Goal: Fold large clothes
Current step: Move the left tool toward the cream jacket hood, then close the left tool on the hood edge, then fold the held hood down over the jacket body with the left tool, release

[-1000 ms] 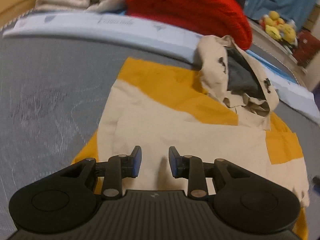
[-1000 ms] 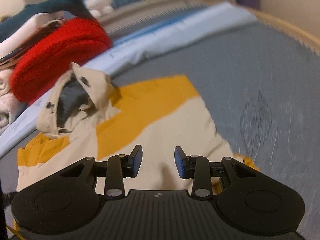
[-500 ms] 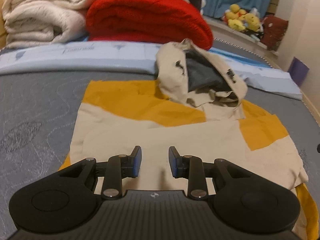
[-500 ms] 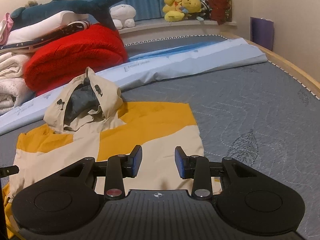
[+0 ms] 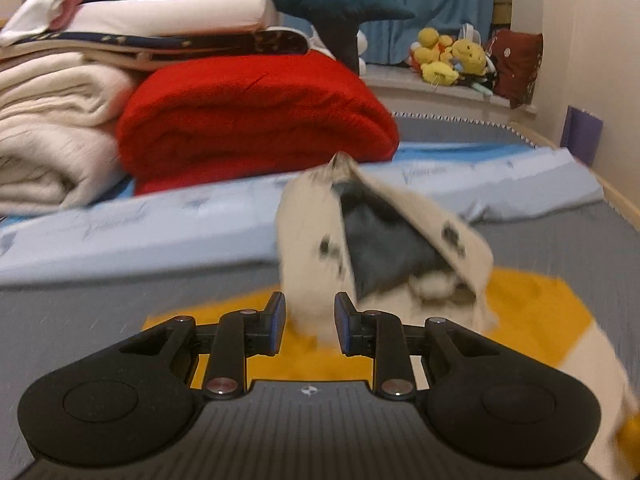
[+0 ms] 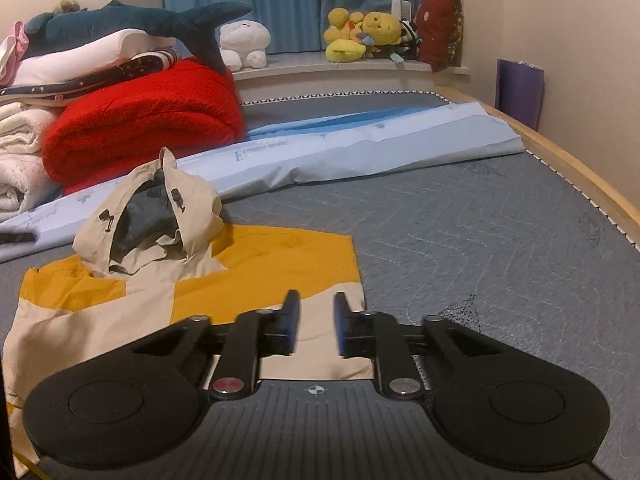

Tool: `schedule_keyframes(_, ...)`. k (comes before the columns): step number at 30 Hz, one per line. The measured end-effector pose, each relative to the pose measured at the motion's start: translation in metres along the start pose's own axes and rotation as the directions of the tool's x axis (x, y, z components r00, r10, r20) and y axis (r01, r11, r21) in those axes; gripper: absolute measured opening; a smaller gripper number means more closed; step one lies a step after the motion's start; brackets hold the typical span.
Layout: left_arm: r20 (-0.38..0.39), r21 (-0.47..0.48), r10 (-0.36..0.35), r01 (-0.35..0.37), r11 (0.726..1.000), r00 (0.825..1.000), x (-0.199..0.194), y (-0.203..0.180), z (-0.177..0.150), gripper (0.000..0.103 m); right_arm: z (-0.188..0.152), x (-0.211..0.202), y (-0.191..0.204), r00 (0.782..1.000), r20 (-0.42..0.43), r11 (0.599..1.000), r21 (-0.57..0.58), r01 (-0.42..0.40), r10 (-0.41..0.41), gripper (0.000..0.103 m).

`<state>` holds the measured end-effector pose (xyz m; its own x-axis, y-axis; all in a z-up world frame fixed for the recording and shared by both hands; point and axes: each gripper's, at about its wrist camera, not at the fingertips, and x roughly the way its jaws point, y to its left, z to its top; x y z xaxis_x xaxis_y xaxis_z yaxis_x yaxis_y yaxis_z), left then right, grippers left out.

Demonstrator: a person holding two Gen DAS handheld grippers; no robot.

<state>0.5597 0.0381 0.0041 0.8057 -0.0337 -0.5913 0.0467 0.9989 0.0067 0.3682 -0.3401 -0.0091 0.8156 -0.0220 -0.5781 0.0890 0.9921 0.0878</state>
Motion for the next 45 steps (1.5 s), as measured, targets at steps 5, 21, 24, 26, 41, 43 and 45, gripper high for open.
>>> schedule_keyframes(5, -0.029, -0.109, -0.025, 0.021, 0.994, 0.999, 0.089, 0.003, 0.054, 0.029, 0.002, 0.005, -0.003, 1.0, -0.016, 1.0, 0.02, 0.008, -0.008, 0.016)
schedule_keyframes(21, -0.127, -0.131, 0.092, -0.108, 0.985, 0.988, 0.263, -0.008, 0.101, 0.01, -0.013, 0.026, 0.003, 0.991, -0.137, 1.0, -0.001, -0.004, 0.003, 0.017)
schedule_keyframes(24, -0.089, -0.059, 0.081, -0.086, 0.995, 0.993, 0.245, -0.014, 0.102, 0.0, -0.011, 0.026, -0.002, 0.991, -0.137, 0.999, 0.033, -0.001, 0.005, 0.017)
schedule_keyframes(26, -0.021, -0.007, 0.046, -0.046, 0.999, 0.999, 0.212, -0.022, 0.103, 0.0, -0.009, 0.025, -0.002, 0.992, -0.13, 0.999, 0.054, -0.002, 0.009, 0.017)
schedule_keyframes(41, -0.017, 0.255, -0.35, 0.343, 0.904, 0.936, -0.158, -0.017, -0.129, 0.004, 0.008, -0.02, -0.011, 0.995, 0.065, 0.972, 0.22, -0.083, 0.07, 0.034)
schedule_keyframes(43, 0.023, 0.004, -0.311, 0.311, 0.95, 0.95, -0.168, 0.002, -0.126, 0.004, 0.008, -0.02, -0.009, 0.992, 0.071, 0.965, 0.233, -0.119, 0.105, 0.038)
schedule_keyframes(45, 0.047, -0.147, -0.242, 0.246, 0.958, 0.969, -0.168, 0.009, -0.12, 0.005, 0.006, -0.017, -0.006, 0.985, 0.061, 0.952, 0.252, -0.172, 0.162, 0.039)
